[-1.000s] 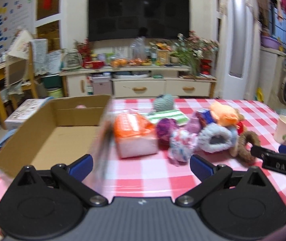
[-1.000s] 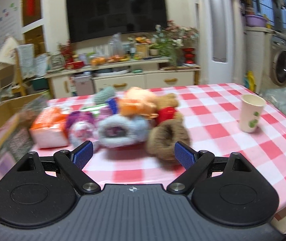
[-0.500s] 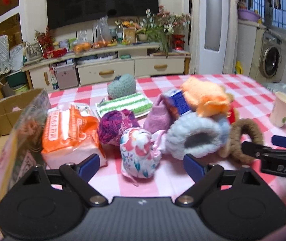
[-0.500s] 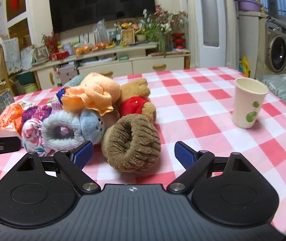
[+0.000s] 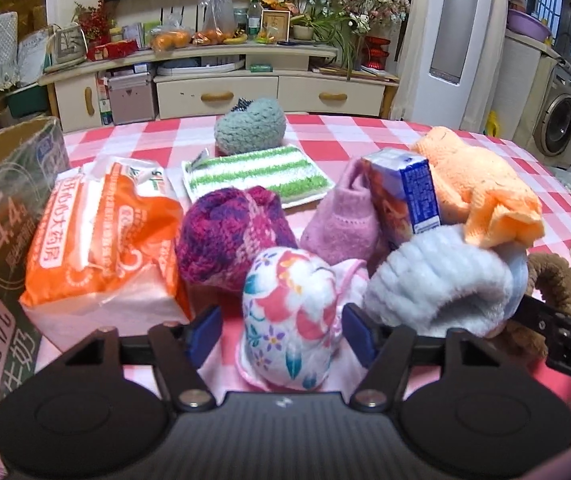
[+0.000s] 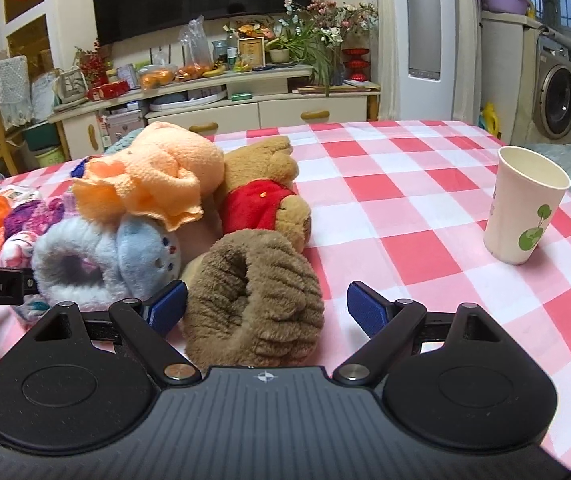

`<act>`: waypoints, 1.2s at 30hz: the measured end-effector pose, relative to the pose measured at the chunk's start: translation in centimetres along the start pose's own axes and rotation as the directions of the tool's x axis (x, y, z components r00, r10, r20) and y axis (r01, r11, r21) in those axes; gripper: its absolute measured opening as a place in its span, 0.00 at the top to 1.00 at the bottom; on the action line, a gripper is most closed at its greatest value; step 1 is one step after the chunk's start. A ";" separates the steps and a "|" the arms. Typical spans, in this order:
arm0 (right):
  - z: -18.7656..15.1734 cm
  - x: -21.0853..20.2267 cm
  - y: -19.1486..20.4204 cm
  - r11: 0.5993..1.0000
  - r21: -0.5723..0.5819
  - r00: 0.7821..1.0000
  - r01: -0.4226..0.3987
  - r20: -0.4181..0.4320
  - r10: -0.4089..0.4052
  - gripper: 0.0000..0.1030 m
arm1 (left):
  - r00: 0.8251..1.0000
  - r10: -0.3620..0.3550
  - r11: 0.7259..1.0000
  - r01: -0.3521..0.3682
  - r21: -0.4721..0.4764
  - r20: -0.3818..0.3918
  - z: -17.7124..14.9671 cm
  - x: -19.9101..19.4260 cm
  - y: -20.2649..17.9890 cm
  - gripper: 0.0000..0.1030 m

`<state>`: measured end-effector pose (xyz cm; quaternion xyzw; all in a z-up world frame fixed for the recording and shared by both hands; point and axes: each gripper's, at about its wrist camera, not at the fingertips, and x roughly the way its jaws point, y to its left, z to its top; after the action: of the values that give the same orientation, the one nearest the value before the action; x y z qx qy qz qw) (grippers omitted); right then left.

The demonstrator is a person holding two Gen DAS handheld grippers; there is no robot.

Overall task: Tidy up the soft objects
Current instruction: 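Grasp the floral-print pouch with the left gripper while the right grasps the brown fuzzy sock, then carry both held items into the cardboard box and open both grippers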

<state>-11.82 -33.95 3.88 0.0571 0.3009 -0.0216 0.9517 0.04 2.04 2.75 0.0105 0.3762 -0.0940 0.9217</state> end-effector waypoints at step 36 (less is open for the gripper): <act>-1.4 -5.1 1.3 0.999 -0.032 0.995 0.026 0.094 -0.023 0.67 | 0.976 -0.147 0.986 0.157 -0.052 0.162 0.0 -8.5 3.8 0.59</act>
<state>-16.75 -32.40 5.80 0.0363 0.2567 -0.0307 0.9653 -5.22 7.16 8.45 -0.0558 0.3046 -0.1526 0.9385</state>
